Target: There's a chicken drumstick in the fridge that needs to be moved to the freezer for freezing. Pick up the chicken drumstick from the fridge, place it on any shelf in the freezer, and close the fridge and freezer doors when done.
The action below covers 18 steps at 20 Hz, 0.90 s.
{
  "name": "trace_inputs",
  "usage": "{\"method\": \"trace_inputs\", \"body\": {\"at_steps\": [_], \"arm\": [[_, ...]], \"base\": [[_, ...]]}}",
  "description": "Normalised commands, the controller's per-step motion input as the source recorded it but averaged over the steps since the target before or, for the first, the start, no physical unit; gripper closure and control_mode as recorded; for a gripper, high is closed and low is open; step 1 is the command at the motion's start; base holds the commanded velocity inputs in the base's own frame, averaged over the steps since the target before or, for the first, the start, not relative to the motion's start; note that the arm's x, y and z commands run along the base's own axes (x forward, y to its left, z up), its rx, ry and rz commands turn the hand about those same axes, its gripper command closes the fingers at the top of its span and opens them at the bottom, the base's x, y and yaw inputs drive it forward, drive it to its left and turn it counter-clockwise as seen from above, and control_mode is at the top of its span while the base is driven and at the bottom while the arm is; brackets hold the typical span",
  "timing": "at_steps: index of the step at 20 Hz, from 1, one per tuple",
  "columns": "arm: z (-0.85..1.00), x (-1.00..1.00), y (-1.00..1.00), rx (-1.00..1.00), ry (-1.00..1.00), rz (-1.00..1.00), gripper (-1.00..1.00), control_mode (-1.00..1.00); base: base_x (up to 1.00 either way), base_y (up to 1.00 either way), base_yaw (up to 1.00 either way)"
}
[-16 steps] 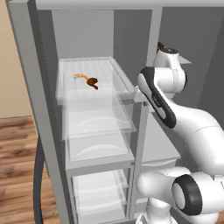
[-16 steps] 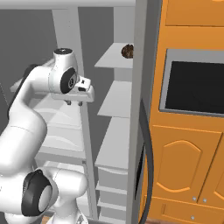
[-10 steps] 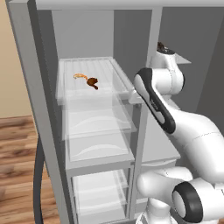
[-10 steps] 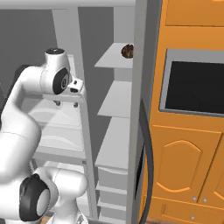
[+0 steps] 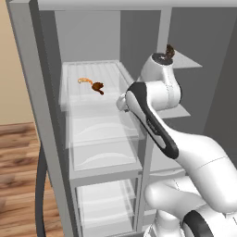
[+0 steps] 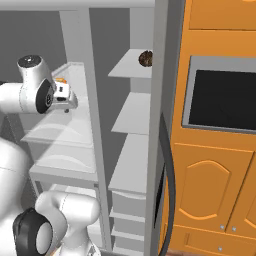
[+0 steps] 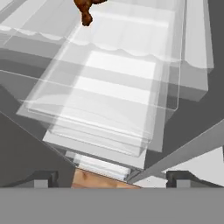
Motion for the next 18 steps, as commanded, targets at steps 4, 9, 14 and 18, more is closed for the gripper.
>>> {"method": "trace_inputs", "body": {"at_steps": [4,9,14,18], "arm": [[0.14,0.36,0.34,0.00,-0.14,0.17,-1.00,-1.00],[0.18,0.50,0.37,0.00,0.12,0.05,-1.00,-1.00],[0.01,0.67,0.28,0.00,0.02,0.00,-1.00,-1.00],[0.00,0.64,0.23,0.00,0.00,0.00,-1.00,-1.00]], "base": [[0.00,0.00,0.00],[0.00,0.00,0.00],[0.00,0.00,0.00],[0.00,0.00,0.00]]}}
